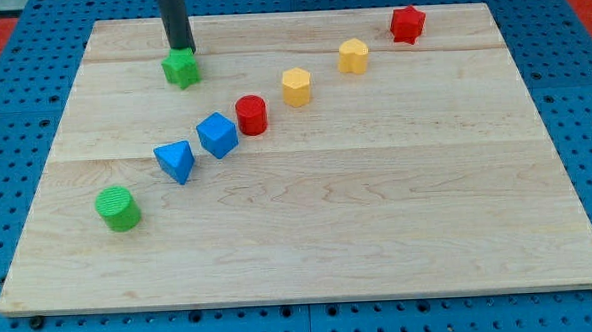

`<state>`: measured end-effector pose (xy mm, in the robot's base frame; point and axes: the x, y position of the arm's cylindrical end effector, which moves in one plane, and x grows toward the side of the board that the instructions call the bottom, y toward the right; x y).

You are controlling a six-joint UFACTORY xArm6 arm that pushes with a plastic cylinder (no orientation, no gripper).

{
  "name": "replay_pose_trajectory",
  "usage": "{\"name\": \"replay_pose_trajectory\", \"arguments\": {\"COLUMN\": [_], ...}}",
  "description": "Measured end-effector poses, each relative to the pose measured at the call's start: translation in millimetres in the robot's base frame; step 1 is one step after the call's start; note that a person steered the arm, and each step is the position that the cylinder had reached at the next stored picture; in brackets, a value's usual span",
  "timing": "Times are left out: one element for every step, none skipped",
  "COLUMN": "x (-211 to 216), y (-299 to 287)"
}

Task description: Place the green star on the top left of green circle

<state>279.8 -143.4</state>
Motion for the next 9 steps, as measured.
{"name": "replay_pose_trajectory", "arguments": {"x": [42.9,69.1,45.0,62.6,78.6,106.1,71.9,60.0,94.1], "y": [-25.9,-18.5,-4.8,21.8,-13.7,-53.5,-53.1,-34.7,0.1]}}
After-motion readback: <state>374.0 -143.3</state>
